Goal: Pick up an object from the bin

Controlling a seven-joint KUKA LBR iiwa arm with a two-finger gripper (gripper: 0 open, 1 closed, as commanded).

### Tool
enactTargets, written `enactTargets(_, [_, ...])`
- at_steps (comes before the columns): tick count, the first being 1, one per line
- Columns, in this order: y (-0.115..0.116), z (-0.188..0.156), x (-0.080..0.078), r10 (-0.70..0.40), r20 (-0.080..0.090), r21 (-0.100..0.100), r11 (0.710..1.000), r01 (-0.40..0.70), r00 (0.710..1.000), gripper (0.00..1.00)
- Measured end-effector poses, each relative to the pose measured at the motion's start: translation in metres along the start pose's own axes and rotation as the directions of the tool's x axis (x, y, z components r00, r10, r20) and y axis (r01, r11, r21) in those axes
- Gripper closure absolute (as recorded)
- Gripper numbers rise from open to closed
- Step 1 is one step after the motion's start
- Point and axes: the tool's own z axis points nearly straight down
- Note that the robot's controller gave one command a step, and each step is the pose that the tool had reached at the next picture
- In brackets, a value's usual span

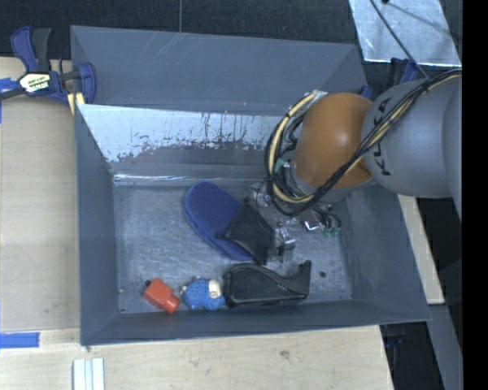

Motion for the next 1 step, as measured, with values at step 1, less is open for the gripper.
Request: enactTargets(1, [0.0443,-0.0015,-0.0034,-0.472,0.007,0.005,0.882,0.472,0.882,0.00])
